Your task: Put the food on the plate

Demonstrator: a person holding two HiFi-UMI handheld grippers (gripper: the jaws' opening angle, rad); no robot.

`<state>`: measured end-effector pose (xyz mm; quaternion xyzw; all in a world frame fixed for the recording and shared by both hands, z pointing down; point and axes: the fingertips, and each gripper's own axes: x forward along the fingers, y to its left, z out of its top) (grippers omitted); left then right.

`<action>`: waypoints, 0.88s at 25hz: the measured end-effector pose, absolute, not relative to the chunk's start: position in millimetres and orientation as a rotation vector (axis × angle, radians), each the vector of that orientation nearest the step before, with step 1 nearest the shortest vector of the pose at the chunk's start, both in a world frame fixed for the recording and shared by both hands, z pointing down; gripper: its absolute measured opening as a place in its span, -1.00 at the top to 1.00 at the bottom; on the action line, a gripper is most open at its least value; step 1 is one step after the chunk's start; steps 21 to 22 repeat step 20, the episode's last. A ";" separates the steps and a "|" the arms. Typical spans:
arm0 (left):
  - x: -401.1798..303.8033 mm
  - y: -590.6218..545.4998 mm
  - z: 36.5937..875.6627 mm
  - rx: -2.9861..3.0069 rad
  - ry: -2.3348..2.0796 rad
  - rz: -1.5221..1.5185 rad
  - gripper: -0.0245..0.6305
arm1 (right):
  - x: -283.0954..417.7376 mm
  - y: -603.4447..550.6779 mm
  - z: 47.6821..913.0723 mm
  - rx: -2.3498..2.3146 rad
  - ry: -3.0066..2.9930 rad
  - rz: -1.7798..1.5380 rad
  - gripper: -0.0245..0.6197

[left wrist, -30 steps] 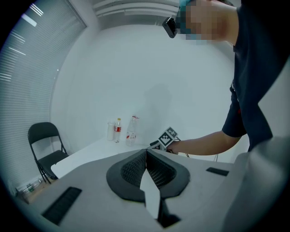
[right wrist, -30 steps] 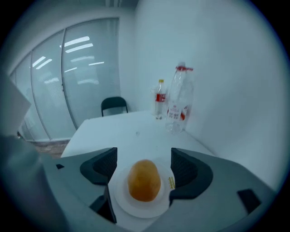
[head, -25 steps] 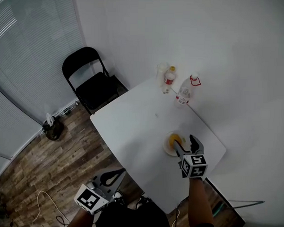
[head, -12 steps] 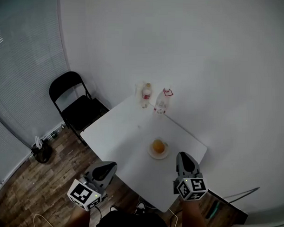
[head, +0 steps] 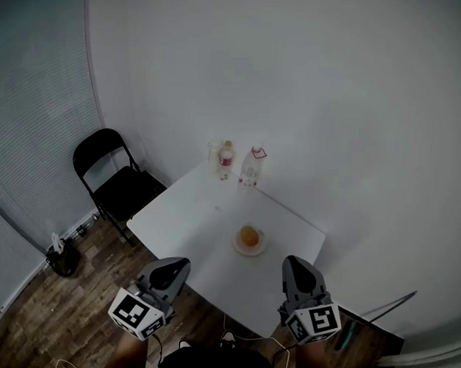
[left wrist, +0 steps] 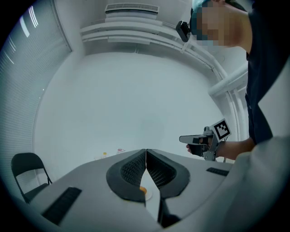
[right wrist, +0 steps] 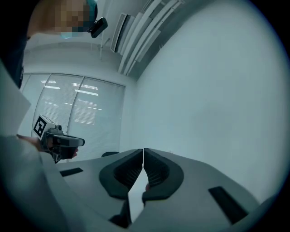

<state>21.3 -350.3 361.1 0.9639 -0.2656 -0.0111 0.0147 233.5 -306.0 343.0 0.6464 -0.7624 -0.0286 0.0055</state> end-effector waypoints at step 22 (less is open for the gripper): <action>18.3 -338.5 356.4 3.016 -0.797 -0.048 0.85 | 221.3 -297.1 356.0 1.953 -2.337 -0.066 0.84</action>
